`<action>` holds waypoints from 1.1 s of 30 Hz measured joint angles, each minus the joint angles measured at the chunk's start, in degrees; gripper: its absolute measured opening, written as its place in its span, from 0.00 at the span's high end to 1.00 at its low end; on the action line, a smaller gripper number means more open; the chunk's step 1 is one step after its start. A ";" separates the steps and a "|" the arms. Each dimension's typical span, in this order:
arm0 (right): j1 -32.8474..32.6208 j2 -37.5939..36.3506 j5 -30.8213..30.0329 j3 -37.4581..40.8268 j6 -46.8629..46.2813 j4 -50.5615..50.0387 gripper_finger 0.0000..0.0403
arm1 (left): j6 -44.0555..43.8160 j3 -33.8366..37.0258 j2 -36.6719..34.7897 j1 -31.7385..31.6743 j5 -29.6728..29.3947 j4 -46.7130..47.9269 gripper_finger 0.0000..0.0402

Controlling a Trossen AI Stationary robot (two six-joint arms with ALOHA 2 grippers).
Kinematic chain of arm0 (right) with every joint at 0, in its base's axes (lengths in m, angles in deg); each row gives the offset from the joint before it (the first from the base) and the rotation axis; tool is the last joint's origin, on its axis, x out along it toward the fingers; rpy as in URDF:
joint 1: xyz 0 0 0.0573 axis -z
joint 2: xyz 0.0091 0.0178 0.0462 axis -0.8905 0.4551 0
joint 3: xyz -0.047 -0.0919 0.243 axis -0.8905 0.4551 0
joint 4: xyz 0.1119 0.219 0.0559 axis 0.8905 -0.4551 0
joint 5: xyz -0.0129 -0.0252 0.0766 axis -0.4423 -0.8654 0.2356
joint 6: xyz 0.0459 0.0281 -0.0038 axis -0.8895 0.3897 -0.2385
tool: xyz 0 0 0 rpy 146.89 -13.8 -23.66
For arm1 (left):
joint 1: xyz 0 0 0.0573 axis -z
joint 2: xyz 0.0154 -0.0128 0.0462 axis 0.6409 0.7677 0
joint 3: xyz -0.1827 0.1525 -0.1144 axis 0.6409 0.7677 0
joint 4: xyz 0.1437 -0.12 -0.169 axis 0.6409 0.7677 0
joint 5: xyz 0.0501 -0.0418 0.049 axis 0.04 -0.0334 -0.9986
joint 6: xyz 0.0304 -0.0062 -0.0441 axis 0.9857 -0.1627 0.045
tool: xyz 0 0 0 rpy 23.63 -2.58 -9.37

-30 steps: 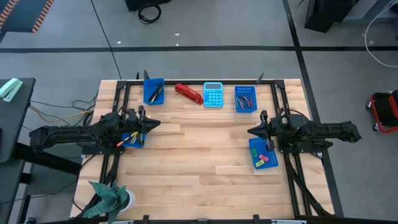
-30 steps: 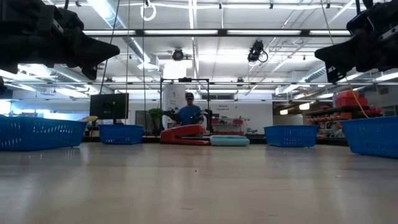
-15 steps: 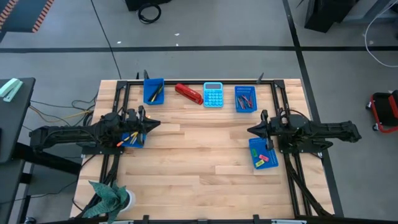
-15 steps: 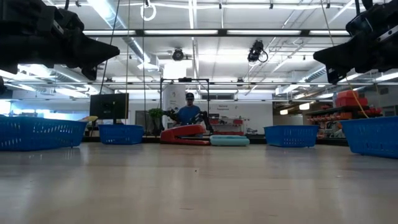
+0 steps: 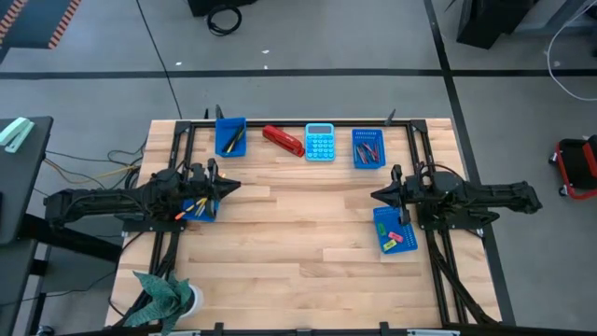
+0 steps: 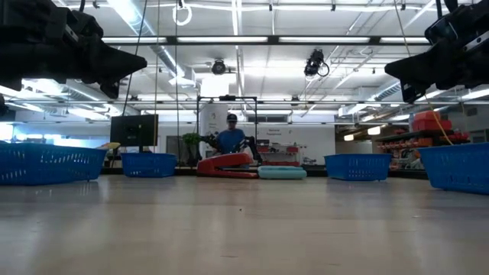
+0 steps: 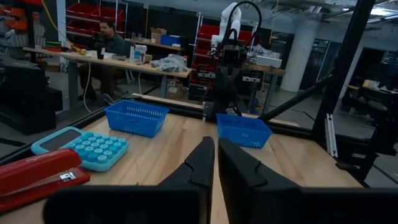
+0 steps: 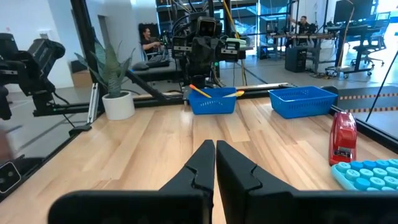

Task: Sort crayons/erasers/pens/pencils in bins
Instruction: Return to Home Position

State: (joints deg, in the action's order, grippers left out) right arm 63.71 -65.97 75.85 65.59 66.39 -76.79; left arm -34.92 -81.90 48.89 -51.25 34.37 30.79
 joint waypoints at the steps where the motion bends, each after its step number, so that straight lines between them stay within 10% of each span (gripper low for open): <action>1: 0.00 0.00 0.00 0.00 0.00 0.01 0.94 | 0.00 0.00 0.00 0.00 0.01 0.00 0.93; 33: 0.00 0.00 0.00 0.00 0.04 -0.02 0.94 | 0.00 0.02 0.00 0.00 0.00 0.01 0.90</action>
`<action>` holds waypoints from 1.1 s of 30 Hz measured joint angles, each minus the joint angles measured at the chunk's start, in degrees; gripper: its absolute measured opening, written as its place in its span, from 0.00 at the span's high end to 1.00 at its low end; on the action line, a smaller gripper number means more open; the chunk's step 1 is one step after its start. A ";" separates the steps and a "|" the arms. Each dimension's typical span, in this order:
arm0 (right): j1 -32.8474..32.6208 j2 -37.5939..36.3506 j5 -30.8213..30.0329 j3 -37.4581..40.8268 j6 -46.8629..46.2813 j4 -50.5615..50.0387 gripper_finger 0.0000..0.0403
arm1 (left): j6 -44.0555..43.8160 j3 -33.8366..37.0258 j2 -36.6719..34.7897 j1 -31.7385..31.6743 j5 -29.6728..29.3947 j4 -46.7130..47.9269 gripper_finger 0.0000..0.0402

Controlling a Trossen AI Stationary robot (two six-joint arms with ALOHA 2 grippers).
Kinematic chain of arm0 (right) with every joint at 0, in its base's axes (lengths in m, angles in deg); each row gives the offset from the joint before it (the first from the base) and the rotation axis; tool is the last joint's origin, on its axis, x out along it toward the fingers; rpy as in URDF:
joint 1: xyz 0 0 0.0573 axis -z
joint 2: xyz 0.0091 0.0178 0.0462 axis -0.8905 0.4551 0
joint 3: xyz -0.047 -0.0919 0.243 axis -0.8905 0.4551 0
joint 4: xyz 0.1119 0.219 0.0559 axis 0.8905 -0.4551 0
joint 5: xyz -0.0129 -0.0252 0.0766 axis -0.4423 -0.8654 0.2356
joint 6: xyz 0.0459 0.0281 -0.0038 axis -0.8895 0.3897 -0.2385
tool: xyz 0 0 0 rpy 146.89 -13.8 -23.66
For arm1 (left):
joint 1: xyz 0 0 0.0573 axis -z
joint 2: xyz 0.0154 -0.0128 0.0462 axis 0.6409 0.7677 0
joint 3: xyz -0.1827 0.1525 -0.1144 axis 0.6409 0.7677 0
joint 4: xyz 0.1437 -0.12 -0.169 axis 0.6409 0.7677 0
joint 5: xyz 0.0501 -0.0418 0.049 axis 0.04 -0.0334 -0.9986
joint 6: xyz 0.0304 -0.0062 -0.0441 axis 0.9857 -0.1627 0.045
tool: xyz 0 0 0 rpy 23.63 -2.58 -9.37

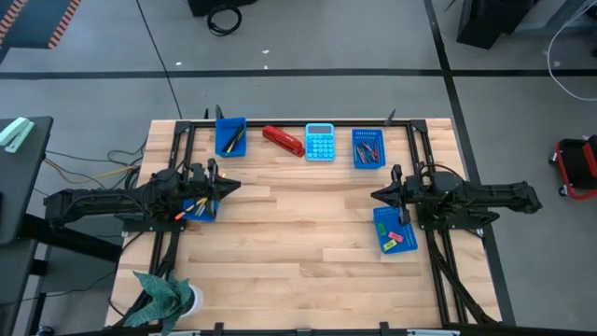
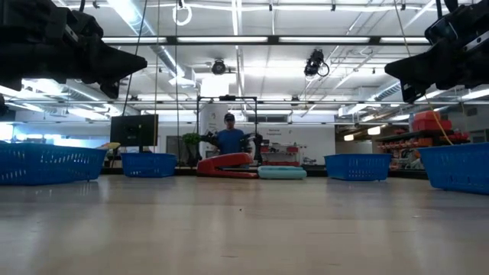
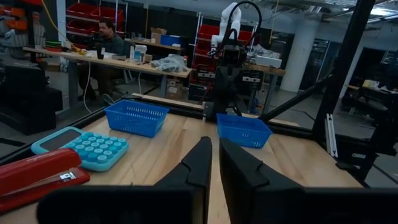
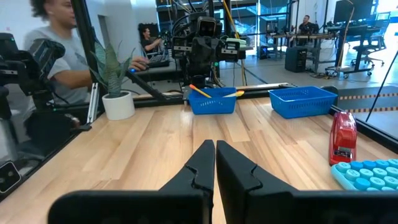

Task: Sort crayons/erasers/pens/pencils in bins
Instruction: Return to Home Position

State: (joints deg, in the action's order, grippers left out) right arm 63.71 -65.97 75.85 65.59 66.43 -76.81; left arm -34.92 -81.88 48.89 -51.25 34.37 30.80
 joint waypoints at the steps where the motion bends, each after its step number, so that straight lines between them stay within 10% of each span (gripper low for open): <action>1: 0.00 0.00 0.00 0.00 0.00 0.00 0.94 | 0.00 0.00 0.00 0.00 0.00 -0.01 0.90; 33: 0.00 0.02 0.00 0.00 0.00 0.00 0.94 | -0.01 0.00 0.00 -0.02 0.00 0.00 0.92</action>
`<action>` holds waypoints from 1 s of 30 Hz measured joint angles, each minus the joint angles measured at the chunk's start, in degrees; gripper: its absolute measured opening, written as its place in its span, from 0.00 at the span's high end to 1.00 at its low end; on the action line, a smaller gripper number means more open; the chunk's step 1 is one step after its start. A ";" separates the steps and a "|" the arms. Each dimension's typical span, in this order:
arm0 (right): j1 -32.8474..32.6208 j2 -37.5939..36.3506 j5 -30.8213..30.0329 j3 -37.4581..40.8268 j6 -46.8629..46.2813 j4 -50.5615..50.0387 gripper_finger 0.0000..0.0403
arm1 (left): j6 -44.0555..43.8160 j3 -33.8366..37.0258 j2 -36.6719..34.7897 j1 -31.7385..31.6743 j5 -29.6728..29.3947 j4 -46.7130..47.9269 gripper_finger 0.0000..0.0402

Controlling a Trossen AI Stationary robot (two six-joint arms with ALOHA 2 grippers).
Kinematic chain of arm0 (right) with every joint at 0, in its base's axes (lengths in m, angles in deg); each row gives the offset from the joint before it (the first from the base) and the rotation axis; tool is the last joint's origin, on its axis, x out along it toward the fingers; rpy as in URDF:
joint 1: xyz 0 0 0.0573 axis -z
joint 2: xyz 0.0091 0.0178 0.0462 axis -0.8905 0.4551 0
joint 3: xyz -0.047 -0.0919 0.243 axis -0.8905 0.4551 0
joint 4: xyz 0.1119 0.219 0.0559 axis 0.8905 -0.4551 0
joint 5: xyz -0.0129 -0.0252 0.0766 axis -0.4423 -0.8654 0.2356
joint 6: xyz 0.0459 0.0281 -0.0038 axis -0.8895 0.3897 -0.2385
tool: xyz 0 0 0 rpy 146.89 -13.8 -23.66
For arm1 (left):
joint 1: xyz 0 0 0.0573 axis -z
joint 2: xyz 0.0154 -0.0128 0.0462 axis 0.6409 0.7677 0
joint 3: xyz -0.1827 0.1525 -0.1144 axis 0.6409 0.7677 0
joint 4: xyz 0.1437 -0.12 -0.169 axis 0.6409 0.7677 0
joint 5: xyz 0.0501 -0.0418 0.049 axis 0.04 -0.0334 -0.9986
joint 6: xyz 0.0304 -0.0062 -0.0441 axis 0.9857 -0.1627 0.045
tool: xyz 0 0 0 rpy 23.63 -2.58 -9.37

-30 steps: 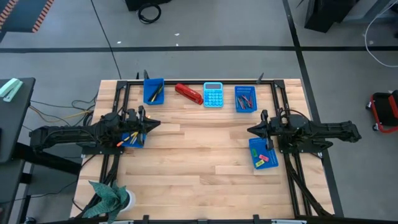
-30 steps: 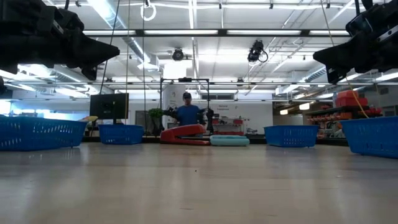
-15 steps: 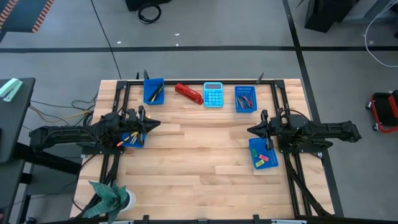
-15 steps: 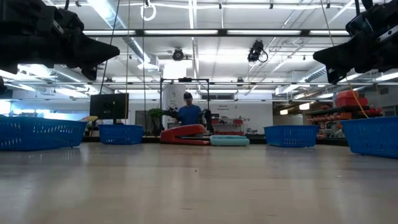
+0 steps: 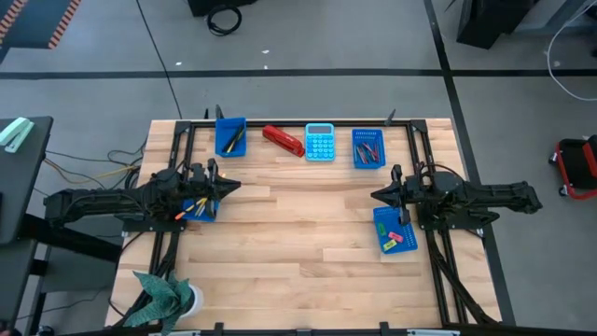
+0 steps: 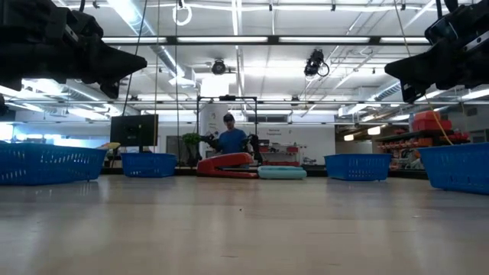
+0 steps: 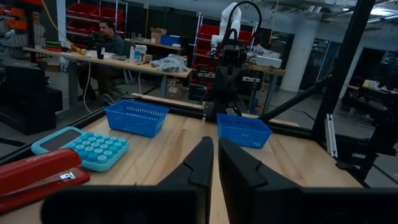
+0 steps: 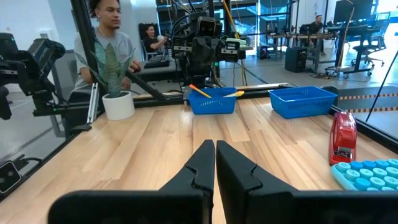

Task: Sort crayons/erasers/pens/pencils in bins
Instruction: Return to Home Position

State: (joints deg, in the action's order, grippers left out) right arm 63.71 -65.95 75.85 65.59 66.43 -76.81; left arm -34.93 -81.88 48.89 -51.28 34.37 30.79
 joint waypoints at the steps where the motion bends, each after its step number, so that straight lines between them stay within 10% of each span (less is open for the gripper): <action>1: 0.00 -0.01 0.00 0.00 0.00 0.00 0.94 | 0.01 0.00 0.00 0.01 0.00 0.02 0.92; 30: 0.00 0.00 0.00 -0.02 0.01 0.01 0.94 | 0.01 0.00 0.00 0.02 0.02 -0.01 0.90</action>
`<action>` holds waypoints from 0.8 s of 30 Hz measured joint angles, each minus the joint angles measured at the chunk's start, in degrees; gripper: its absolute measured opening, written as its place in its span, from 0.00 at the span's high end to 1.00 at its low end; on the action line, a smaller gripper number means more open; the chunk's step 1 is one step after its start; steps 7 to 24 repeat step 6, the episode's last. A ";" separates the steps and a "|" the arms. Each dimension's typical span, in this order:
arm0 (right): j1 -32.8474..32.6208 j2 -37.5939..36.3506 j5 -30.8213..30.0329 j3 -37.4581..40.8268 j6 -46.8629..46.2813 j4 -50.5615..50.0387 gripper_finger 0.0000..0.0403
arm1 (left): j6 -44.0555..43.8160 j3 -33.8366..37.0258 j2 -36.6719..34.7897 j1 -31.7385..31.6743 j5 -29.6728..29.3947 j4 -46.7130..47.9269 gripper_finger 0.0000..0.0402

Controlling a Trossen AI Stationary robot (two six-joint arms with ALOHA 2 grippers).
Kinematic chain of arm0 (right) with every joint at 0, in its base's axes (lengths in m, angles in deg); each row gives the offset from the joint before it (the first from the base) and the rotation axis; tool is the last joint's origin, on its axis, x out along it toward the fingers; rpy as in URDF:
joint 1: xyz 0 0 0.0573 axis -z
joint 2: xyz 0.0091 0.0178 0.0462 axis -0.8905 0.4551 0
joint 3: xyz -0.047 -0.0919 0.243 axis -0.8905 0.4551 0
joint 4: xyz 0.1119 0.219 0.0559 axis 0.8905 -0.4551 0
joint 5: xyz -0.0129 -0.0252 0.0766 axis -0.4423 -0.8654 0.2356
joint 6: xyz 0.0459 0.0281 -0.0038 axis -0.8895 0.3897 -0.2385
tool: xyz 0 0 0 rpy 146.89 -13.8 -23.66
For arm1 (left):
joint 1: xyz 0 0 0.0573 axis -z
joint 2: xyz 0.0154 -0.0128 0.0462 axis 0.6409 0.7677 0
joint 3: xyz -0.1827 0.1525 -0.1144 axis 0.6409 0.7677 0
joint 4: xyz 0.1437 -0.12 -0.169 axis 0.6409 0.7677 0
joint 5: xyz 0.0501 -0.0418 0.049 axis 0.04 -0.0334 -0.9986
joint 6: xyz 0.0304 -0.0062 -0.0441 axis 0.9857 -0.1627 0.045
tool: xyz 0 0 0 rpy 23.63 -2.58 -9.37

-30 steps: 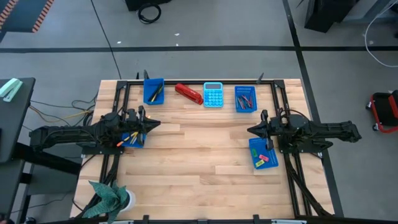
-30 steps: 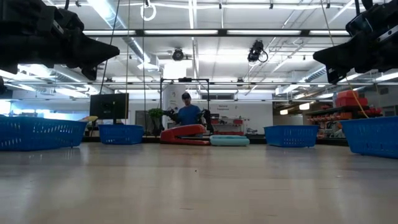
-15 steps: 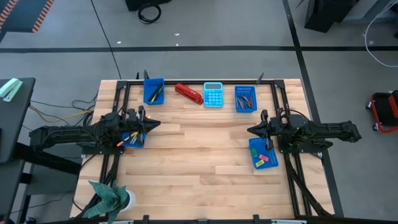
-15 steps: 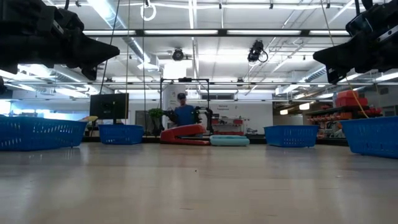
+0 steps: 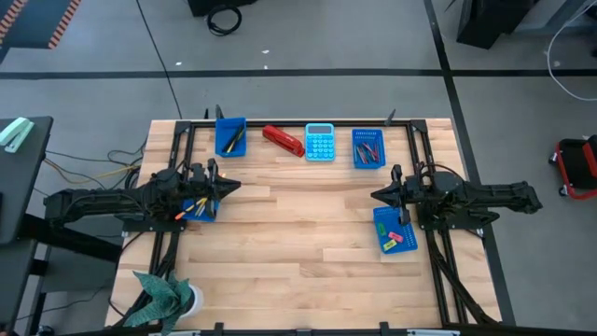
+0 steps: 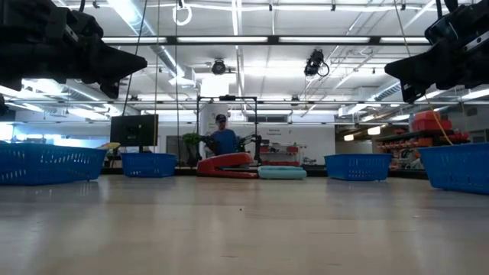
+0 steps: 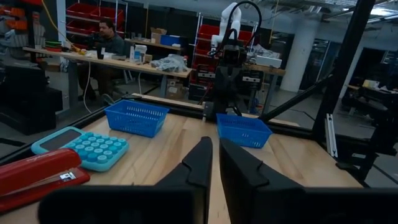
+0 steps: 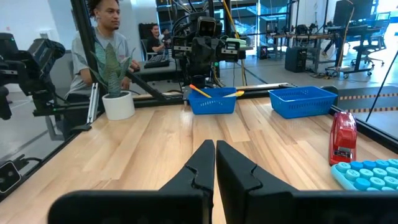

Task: Sort crayons/erasers/pens/pencils in bins
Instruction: Return to Home Position

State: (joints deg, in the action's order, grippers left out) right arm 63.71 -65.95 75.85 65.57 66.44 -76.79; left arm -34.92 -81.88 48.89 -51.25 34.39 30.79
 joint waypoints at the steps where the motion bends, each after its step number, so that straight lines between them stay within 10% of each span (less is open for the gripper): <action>1: 0.00 0.00 0.00 0.02 -0.01 -0.02 0.94 | -0.04 0.02 0.00 -0.02 -0.02 0.02 0.91; 24: 0.00 0.00 0.00 0.00 -0.01 -0.02 0.94 | -0.02 0.00 0.00 -0.02 -0.02 0.02 0.92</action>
